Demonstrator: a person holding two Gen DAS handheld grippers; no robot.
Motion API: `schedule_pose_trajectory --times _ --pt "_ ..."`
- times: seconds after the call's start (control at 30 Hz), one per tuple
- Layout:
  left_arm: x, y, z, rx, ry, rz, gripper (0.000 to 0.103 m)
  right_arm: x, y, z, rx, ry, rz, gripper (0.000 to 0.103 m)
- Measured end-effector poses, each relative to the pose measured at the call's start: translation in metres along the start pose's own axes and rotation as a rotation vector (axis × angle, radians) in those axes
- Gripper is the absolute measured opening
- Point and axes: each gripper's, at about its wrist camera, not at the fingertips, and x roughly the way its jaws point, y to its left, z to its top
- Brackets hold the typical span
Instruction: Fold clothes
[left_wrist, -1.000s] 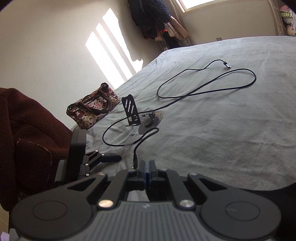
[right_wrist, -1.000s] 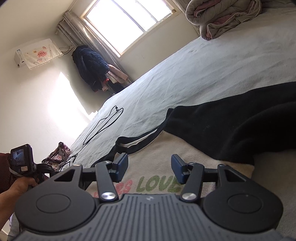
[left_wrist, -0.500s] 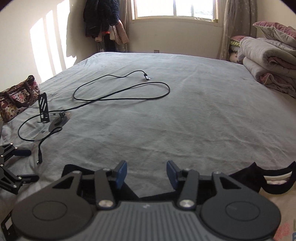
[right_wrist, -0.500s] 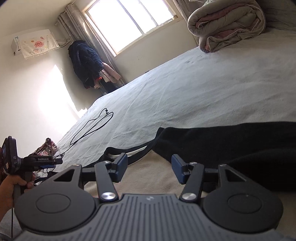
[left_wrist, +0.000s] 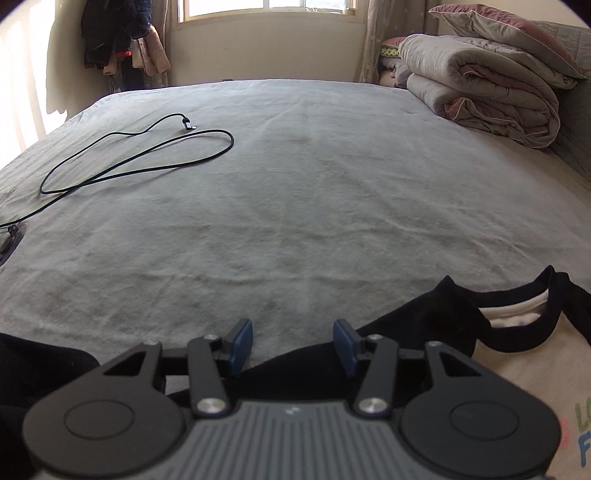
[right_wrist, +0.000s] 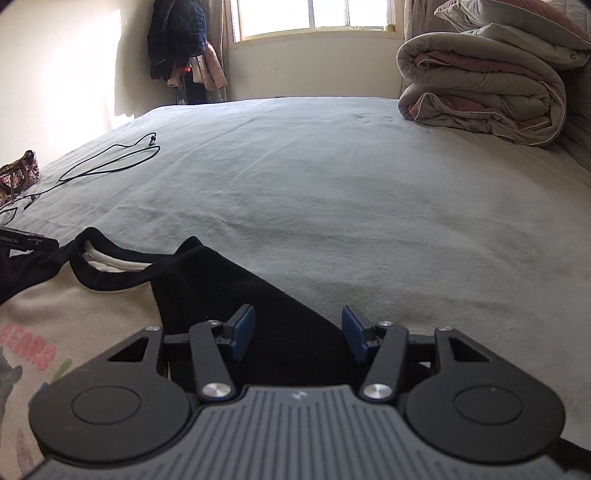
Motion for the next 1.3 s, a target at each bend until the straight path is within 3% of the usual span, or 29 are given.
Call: schedule_pose_trajectory --times 0.03,0.13,0.17,0.23,0.27,0.33,0.53,0.7,0.83,1.03,1.17,1.23,1.27,1.3 --pt "0.000 -0.001 -0.001 0.003 -0.001 -0.001 0.049 0.001 0.002 -0.002 -0.015 -0.005 -0.008 0.054" --pt "-0.001 -0.003 -0.005 0.016 -0.007 -0.020 0.040 0.000 0.008 -0.001 -0.049 -0.006 -0.021 0.028" --pt "-0.002 -0.005 -0.007 0.018 -0.010 -0.029 0.034 -0.001 0.010 0.000 -0.061 -0.006 -0.024 0.016" --pt "-0.004 -0.009 -0.011 0.025 -0.016 -0.051 0.017 -0.002 0.015 -0.001 -0.087 -0.009 -0.037 0.006" --pt "-0.005 -0.013 -0.013 0.032 -0.020 -0.052 0.003 -0.004 0.018 -0.002 -0.100 -0.014 -0.048 0.005" --pt "-0.008 -0.022 -0.016 0.059 -0.041 -0.032 0.002 -0.008 0.023 -0.005 -0.124 -0.037 -0.087 0.004" --pt "-0.029 -0.028 -0.012 0.004 -0.222 0.001 0.001 -0.033 0.027 0.002 -0.147 -0.168 -0.195 0.004" --pt "-0.023 -0.034 0.003 -0.034 -0.303 0.044 0.001 -0.032 0.031 0.015 -0.244 -0.246 -0.289 0.003" --pt "-0.003 -0.042 0.005 -0.039 -0.301 0.095 0.001 -0.010 0.026 0.020 -0.275 -0.213 -0.321 0.003" --pt "0.029 -0.049 0.006 0.000 -0.186 0.166 0.002 0.031 0.014 0.016 -0.263 -0.071 -0.293 0.004" --pt "0.031 -0.058 0.007 0.053 -0.159 0.203 0.003 0.040 0.020 0.013 -0.301 -0.018 -0.318 0.006" --pt "0.024 -0.058 0.006 0.047 -0.162 0.194 0.007 0.035 0.020 0.015 -0.279 -0.013 -0.319 0.010" --pt "0.018 -0.057 0.005 0.035 -0.163 0.183 0.013 0.030 0.018 0.017 -0.250 -0.005 -0.315 0.016" --pt "0.010 -0.055 0.004 0.010 -0.167 0.169 0.029 0.024 0.017 0.019 -0.220 0.003 -0.311 0.019"
